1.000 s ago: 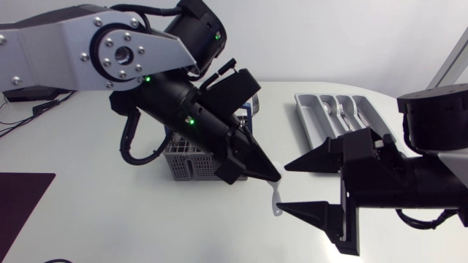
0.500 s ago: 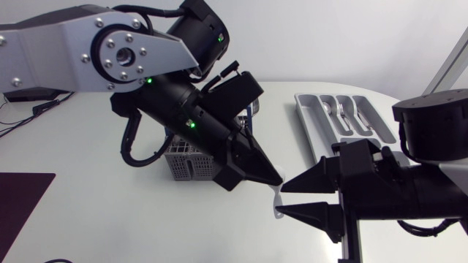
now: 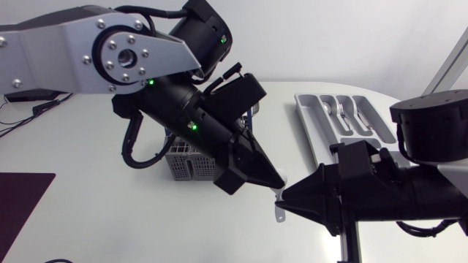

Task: Unload the cutlery basket into the drawer organizer.

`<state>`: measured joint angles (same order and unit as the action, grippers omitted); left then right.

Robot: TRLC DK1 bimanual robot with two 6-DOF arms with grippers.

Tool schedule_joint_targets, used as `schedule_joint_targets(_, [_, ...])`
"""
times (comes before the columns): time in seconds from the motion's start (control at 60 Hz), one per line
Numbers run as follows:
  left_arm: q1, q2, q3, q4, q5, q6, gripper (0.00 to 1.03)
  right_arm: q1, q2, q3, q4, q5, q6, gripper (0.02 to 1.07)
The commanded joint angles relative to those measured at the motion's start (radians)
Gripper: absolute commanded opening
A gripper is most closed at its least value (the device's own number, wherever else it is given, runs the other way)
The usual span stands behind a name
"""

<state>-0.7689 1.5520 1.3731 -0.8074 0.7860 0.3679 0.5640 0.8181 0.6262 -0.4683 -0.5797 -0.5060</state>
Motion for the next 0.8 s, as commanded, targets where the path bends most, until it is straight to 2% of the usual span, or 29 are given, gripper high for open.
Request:
schedule_joint_targets(0.0, [0.006, 0.03, -0.017, -0.006, 0.016, 0.019, 0.05, 0.01, 0.009, -0.031, -0.003, -0.009, -0.005, 0.09])
schedule_joint_targets(0.067, [0.014, 0.031, -0.014, -0.006, 0.016, 0.012, 0.06, 0.01, 0.007, -0.029, -0.006, -0.014, -0.005, 0.08])
schedule_joint_targets(0.1, [0.02, 0.033, -0.008, -0.006, 0.018, 0.005, 0.1, 0.01, 0.006, -0.029, -0.007, -0.014, -0.005, 0.08])
schedule_joint_targets(0.233, [0.049, 0.031, -0.002, 0.025, 0.019, -0.037, 0.51, 0.01, -0.005, -0.037, -0.018, -0.012, -0.005, 0.08])
schedule_joint_targets(0.317, [0.069, 0.022, -0.003, 0.062, 0.021, -0.075, 0.64, 0.011, -0.008, -0.042, -0.029, -0.006, -0.005, 0.08])
schedule_joint_targets(0.433, [0.106, -0.003, -0.005, 0.146, 0.019, -0.162, 0.65, 0.01, -0.019, -0.054, -0.041, 0.02, -0.016, 0.08])
schedule_joint_targets(0.583, [0.197, -0.021, 0.003, 0.247, 0.009, -0.293, 0.64, -0.024, -0.053, -0.085, -0.073, 0.067, -0.072, 0.08])
schedule_joint_targets(0.7, [0.214, -0.026, 0.001, 0.249, -0.077, -0.311, 0.64, -0.085, -0.096, -0.114, -0.092, 0.138, -0.152, 0.08])
schedule_joint_targets(0.783, [0.21, -0.032, -0.012, 0.246, -0.169, -0.313, 0.64, -0.173, -0.123, -0.137, -0.089, 0.182, -0.239, 0.08])
